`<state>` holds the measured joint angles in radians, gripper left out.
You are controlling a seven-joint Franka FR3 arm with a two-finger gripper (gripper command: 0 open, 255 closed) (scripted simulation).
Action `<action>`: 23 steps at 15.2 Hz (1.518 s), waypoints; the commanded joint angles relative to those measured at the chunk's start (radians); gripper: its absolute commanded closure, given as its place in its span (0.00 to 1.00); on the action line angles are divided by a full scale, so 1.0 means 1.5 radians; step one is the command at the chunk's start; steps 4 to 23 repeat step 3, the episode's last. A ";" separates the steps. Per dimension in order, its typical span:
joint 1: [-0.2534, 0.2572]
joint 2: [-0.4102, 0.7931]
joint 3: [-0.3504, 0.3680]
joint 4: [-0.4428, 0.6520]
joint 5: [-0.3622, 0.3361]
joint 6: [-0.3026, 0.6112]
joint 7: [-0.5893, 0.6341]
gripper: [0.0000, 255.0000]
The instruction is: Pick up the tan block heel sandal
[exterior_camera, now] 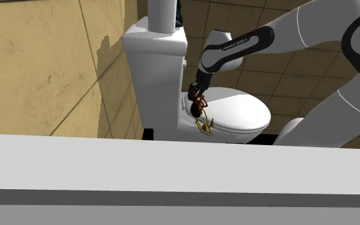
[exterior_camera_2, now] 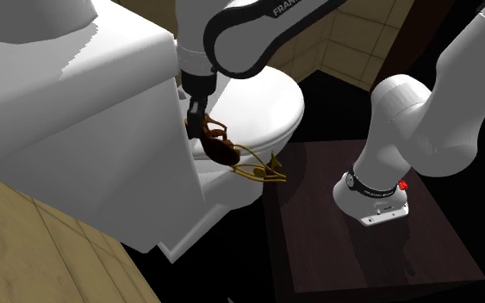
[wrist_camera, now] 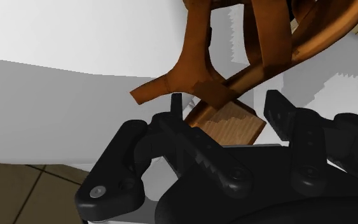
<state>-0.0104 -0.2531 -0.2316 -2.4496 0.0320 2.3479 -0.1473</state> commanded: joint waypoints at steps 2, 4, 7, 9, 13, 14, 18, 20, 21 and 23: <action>-0.002 -0.012 0.001 0.012 -0.004 -0.024 0.003 1.00; -0.002 -0.012 0.001 0.012 -0.004 -0.024 0.003 1.00; -0.002 -0.012 0.001 0.012 -0.004 -0.024 0.003 1.00; -0.002 -0.012 0.001 0.012 -0.004 -0.024 0.003 1.00; -0.002 -0.012 0.001 0.012 -0.004 -0.024 0.003 1.00; -0.002 -0.012 0.001 0.012 -0.004 -0.024 0.003 1.00; -0.002 -0.012 0.001 0.012 -0.004 -0.024 0.003 1.00; -0.002 -0.012 0.001 0.012 -0.004 -0.024 0.003 1.00; -0.002 -0.012 0.001 0.012 -0.004 -0.024 0.003 1.00; -0.002 -0.012 0.001 0.012 -0.004 -0.024 0.003 1.00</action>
